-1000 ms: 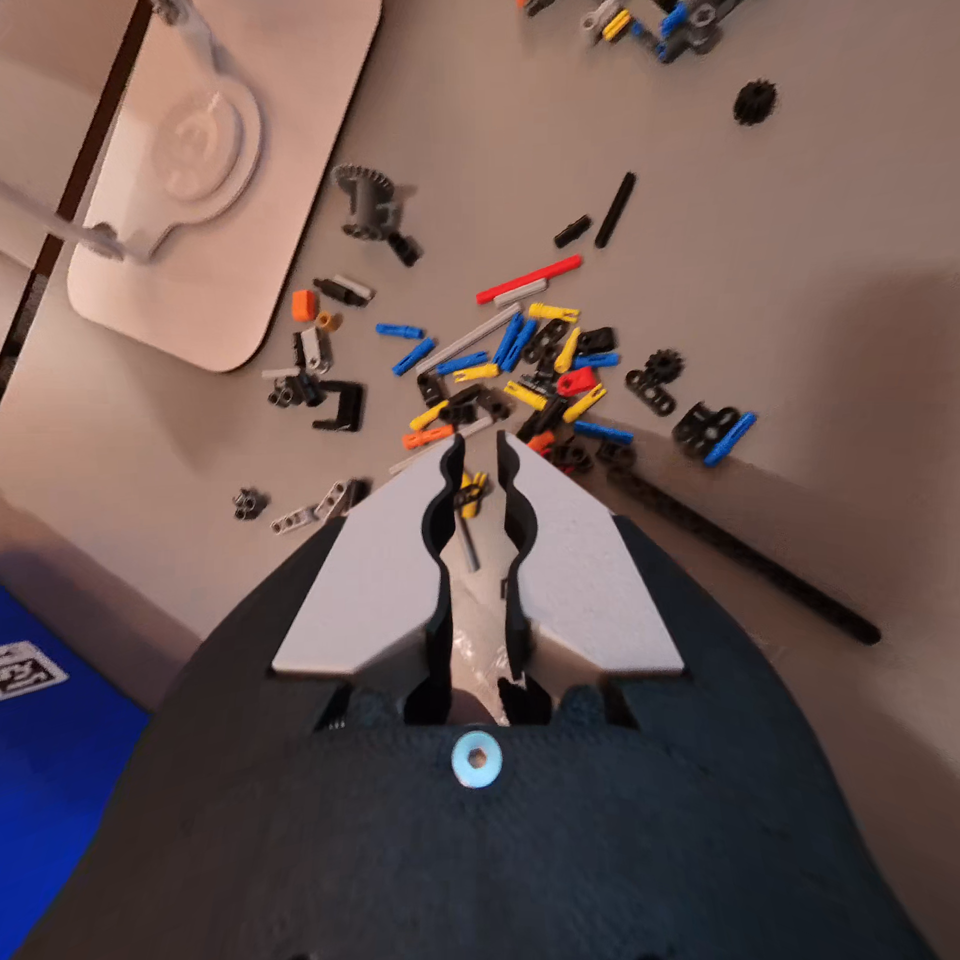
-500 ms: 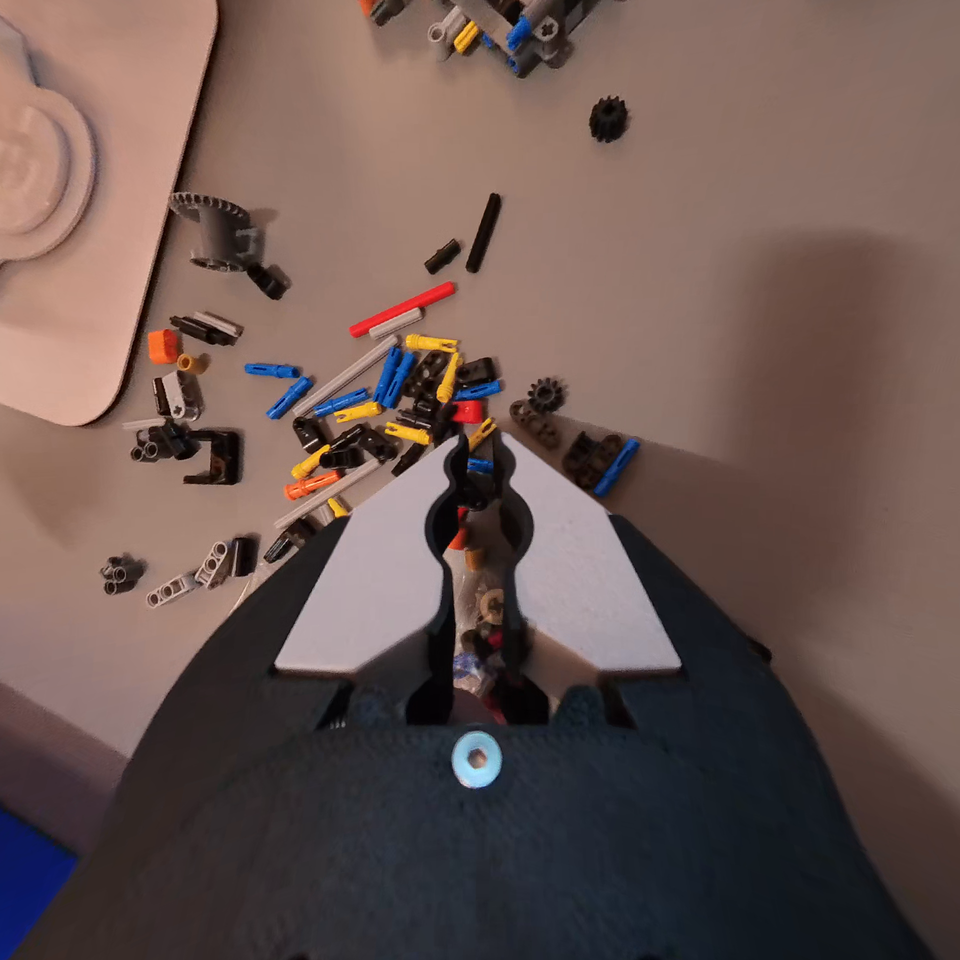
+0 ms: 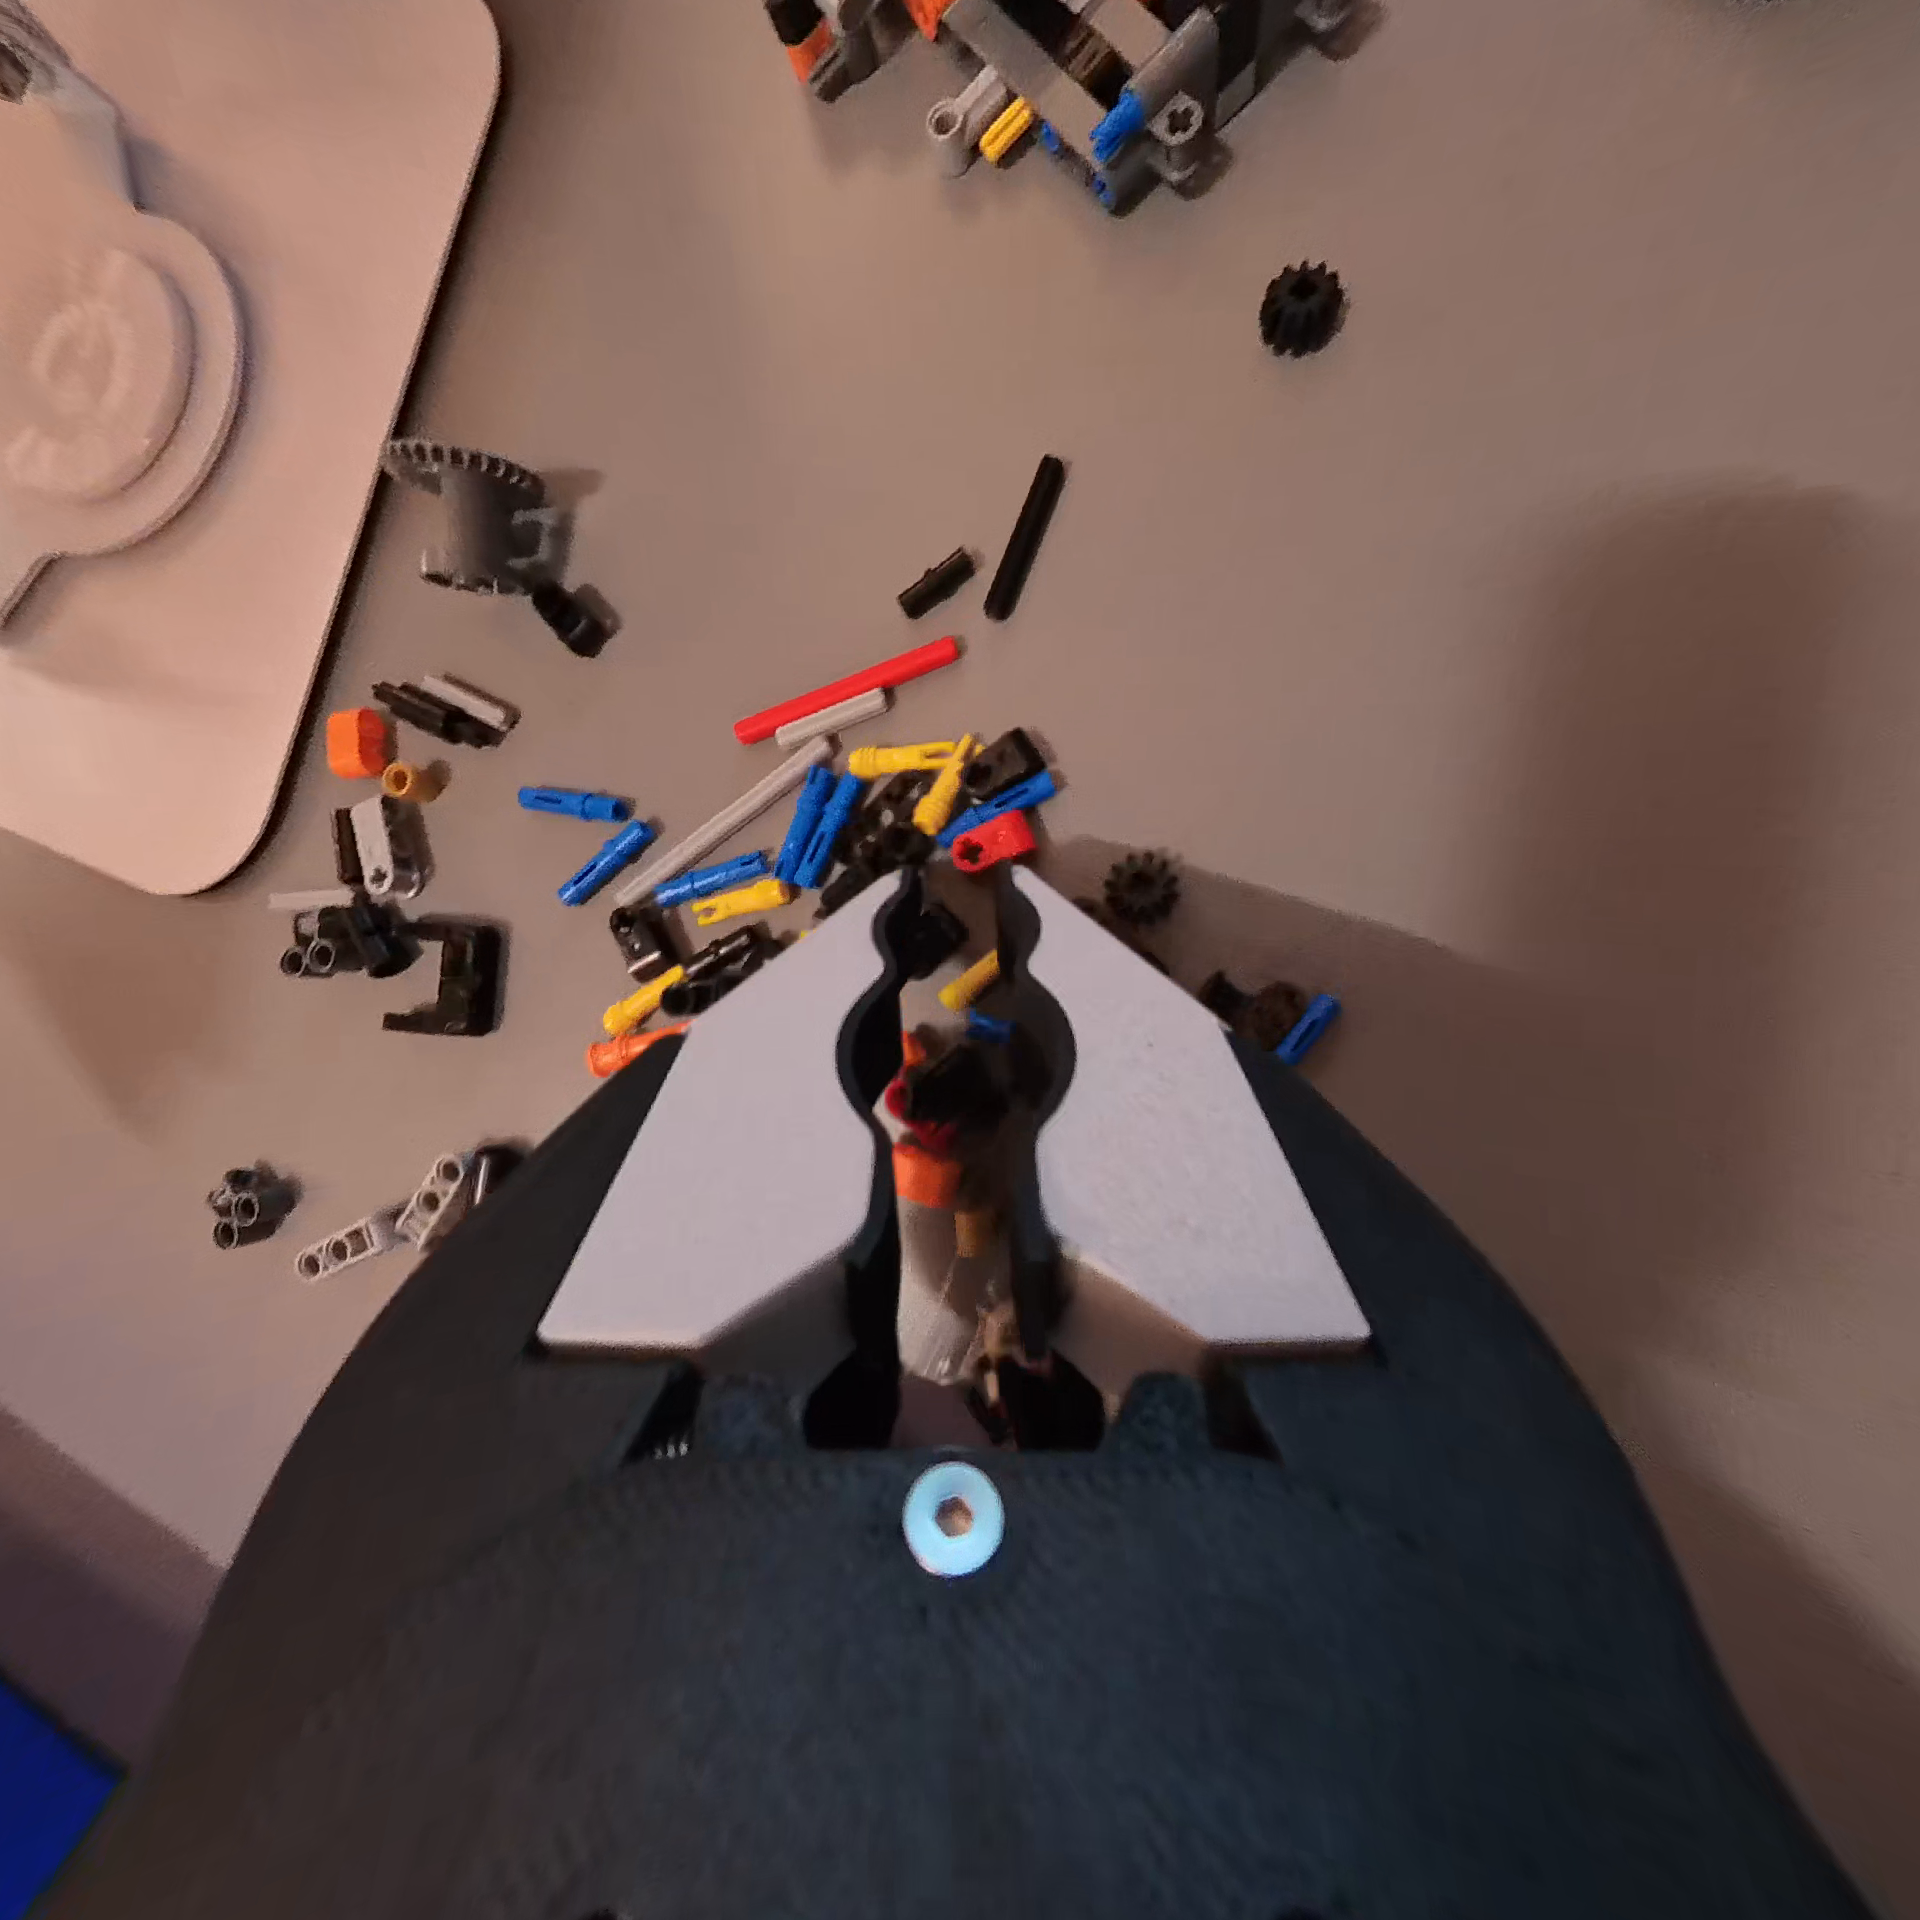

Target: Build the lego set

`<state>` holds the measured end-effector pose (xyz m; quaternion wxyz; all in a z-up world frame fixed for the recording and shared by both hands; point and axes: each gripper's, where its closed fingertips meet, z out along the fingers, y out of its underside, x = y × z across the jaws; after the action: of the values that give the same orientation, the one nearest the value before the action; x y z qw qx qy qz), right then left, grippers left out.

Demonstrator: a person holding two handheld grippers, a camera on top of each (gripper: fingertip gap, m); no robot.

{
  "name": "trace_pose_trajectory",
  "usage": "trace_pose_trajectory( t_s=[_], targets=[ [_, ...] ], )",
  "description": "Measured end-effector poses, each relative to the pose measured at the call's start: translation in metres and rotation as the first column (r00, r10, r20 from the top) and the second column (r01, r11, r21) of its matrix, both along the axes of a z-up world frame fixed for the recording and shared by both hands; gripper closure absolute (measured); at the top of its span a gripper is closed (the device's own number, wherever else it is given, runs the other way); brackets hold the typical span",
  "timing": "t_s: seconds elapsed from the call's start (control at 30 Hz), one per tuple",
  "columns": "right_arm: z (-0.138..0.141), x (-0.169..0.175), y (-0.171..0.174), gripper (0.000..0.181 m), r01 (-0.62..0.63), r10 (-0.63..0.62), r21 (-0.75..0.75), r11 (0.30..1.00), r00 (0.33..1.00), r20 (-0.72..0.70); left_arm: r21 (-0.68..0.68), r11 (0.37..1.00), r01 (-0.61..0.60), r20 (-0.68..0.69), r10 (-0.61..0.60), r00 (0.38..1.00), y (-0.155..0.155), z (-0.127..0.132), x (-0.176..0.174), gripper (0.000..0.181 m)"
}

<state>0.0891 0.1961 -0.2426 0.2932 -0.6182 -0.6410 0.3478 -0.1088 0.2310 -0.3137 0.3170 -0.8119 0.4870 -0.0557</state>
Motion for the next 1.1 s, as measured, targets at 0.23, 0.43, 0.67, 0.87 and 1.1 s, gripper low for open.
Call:
trace_pose_trajectory(
  t_s=[0.23,0.43,0.67,0.87,1.1],
  targets=[
    [0.0,0.0,0.0,0.161,-0.003,0.003,0.0,1.0,1.0,-0.006,-0.009,0.999,0.047,0.057,-0.046,0.997,-0.003,0.004,0.02,0.169],
    [0.001,0.002,0.001,0.161,0.001,-0.001,0.003,1.0,1.0,-0.016,0.13,0.989,-0.071,0.026,0.068,0.997,0.034,0.032,-0.013,0.168],
    [0.005,0.002,0.0,0.161,0.003,-0.003,0.008,1.0,0.999,-0.039,0.188,0.982,-0.008,-0.095,0.026,0.995,0.096,0.034,-0.036,0.162],
    [0.007,0.009,0.002,0.16,0.012,-0.011,0.011,1.0,0.999,-0.044,0.084,0.992,0.097,-0.236,-0.075,0.969,0.119,0.014,-0.045,0.161],
    [0.008,0.014,0.006,0.16,0.021,-0.021,0.009,1.0,0.998,-0.059,-0.001,0.991,0.134,-0.28,-0.129,0.951,0.119,0.002,-0.045,0.167]
  ],
)
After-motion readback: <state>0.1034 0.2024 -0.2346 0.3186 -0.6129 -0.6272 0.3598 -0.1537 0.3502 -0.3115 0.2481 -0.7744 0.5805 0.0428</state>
